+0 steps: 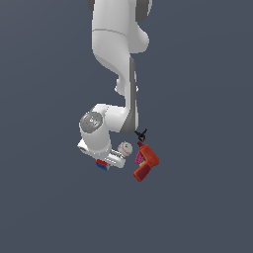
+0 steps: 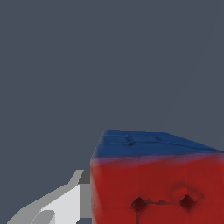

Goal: Pick up a designated object from a clutter of objects.

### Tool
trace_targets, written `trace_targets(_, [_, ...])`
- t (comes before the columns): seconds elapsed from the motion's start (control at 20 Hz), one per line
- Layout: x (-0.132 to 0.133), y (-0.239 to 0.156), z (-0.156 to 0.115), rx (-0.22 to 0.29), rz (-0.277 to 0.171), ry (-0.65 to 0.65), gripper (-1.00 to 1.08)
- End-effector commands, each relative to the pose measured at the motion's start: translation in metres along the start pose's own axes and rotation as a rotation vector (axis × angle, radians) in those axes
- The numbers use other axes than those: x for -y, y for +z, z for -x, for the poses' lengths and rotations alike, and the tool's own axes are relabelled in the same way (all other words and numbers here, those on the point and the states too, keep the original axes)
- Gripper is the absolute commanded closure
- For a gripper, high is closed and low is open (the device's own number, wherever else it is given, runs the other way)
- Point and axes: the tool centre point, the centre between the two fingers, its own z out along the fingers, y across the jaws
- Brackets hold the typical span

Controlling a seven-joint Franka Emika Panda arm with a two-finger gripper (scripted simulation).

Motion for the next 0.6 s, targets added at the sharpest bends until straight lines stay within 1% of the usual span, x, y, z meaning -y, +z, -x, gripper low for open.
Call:
trace_targets(0.0, [0.000,-0.001,0.000,0.000,0.000,0.000,1.08])
trace_targets(0.3, [-0.003,-0.012,0.006,0.000,0.000,0.000,1.08])
trace_targets(0.55, [-0.008,-0.033,0.015,0.000,-0.001,0.000,1.08])
